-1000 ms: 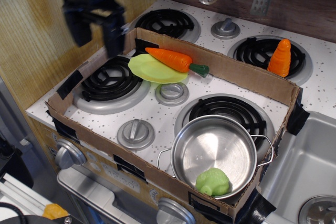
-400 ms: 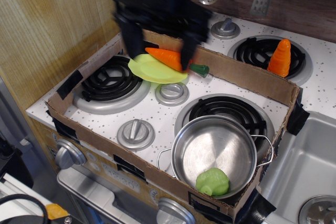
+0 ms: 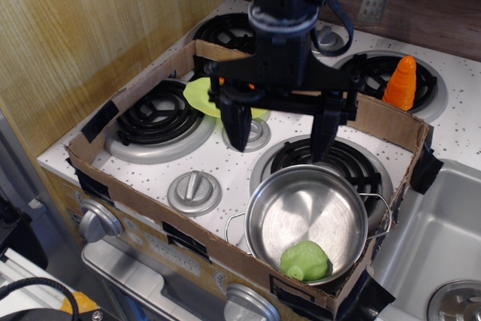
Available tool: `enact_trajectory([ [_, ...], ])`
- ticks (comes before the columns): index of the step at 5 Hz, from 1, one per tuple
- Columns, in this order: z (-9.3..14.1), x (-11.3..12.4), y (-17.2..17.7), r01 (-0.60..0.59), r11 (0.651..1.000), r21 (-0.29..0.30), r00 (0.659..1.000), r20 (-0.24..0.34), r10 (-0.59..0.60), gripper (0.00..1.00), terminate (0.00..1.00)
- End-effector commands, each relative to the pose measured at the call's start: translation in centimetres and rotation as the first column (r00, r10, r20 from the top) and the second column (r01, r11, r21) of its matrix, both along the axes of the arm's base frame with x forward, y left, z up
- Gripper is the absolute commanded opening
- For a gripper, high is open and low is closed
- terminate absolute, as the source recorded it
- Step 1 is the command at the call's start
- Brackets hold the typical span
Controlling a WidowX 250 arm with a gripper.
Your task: Take broccoli out of pan
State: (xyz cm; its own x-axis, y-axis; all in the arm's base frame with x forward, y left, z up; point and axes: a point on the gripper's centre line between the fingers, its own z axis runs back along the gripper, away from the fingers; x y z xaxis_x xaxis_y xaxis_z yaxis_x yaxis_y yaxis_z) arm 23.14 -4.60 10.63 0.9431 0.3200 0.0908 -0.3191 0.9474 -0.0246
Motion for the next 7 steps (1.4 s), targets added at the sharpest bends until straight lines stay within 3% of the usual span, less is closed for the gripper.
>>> enact_trajectory([
  [1, -2.1, 0.5, -1.5, 0.006, 0.996, -0.094, 0.997, 0.078, 0.001, 1.00, 0.00],
  [3, -4.8, 0.3, -2.5, 0.006, 0.996, -0.090, 0.993, 0.116, 0.005, 1.00, 0.00],
  [7, -7.5, -0.7, -4.0, -0.025, 0.996, -0.086, 0.988, 0.147, 0.038, 1.00, 0.00],
])
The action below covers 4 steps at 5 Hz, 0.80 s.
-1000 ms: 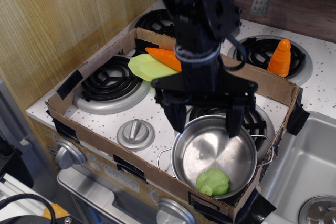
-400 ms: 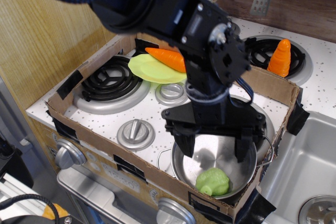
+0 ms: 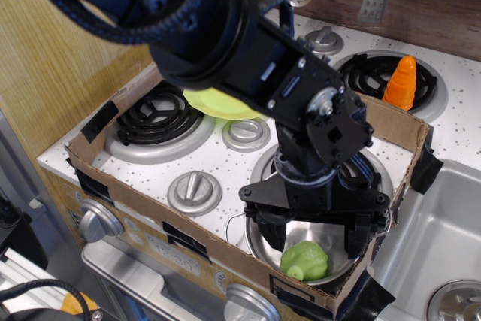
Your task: Take broccoli out of pan
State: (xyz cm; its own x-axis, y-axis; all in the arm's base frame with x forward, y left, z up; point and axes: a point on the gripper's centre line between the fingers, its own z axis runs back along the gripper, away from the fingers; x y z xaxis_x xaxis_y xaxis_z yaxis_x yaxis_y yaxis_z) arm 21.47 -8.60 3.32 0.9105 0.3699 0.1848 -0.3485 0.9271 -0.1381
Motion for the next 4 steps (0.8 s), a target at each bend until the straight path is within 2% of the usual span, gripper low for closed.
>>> enact_trajectory([
  [1, -0.88, 1.32, 0.32, 0.048, 0.999, -0.010, 0.999, 0.026, -0.047, 1.00, 0.00],
  [2, -1.07, 1.48, 0.50, 0.064, 0.998, -0.015, 0.998, 0.022, -0.063, 1.00, 0.00],
  [3, -1.62, 1.45, 0.52, 0.085, 0.995, -0.050, 0.996, 0.017, -0.084, 1.00, 0.00],
  [4, -1.70, 0.87, -0.06, 0.062, 0.998, -0.027, 0.998, 0.014, -0.062, 1.00, 0.00],
])
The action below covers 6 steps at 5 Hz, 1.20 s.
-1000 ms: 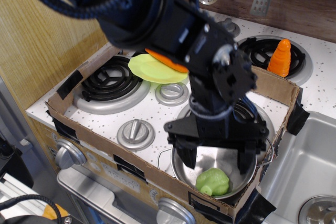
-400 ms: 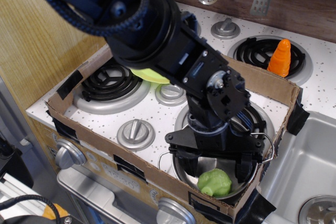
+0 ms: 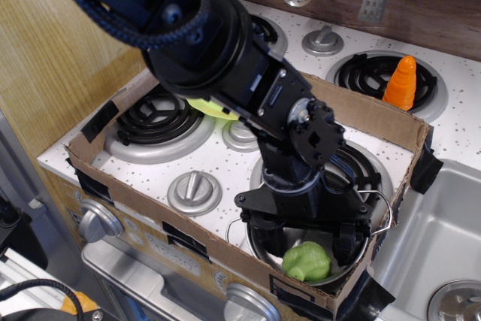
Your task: Take broccoli out of pan
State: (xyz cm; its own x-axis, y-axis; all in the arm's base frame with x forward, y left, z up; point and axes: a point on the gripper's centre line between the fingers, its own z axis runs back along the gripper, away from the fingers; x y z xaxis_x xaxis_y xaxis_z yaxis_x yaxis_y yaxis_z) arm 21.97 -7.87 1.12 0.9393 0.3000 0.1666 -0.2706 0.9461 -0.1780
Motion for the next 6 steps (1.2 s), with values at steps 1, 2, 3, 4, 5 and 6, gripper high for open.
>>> enact_trajectory([
  [1, 0.9, -0.1, -1.0, -0.029, 0.999, 0.023, 1.000, 0.010, 0.029, 0.00, 0.00],
  [2, 1.7, -0.1, -1.0, -0.014, 0.999, 0.047, 1.000, -0.001, 0.014, 0.00, 0.00],
  [3, 4.7, 1.1, -0.7, 0.013, 0.995, 0.103, 1.000, -0.011, -0.012, 0.00, 0.00],
  [4, 9.5, 3.3, -0.2, 0.067, 0.991, 0.112, 0.998, -0.021, -0.065, 0.00, 0.00],
  [5, 14.2, 5.6, 1.8, 0.123, 0.980, 0.156, 0.989, -0.106, -0.107, 0.00, 0.00],
  [6, 14.7, 7.4, 6.0, 0.256, 0.944, 0.207, 0.966, -0.080, -0.245, 0.00, 0.00],
])
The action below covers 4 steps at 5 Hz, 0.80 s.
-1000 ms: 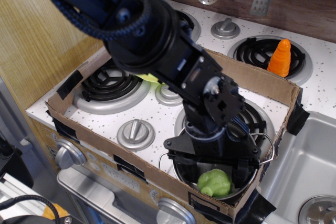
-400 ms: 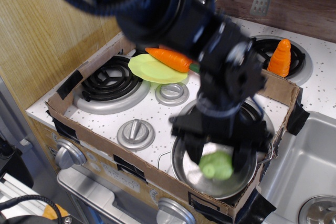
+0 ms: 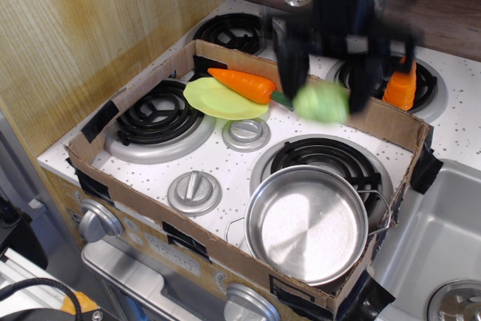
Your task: Take broccoli out of pan
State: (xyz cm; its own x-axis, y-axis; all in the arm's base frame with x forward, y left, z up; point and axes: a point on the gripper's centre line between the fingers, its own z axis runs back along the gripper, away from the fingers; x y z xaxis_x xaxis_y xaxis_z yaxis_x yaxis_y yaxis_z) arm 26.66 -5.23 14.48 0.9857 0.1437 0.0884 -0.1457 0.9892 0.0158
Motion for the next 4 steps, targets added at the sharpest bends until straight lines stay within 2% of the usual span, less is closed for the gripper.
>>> enact_trajectory([
  [1, 0.3, 2.8, 7.2, 0.160, 0.987, -0.015, 0.986, 0.043, -0.159, 0.00, 0.00],
  [2, -1.4, 1.7, 8.5, 0.126, 0.992, -0.007, 0.989, 0.077, -0.125, 0.00, 0.00],
  [3, -3.2, 1.3, 8.9, 0.096, 0.995, -0.034, 0.990, 0.103, -0.092, 0.00, 0.00],
  [4, -6.8, 1.6, 8.7, 0.112, 0.993, -0.046, 0.973, 0.208, -0.100, 0.00, 0.00],
])
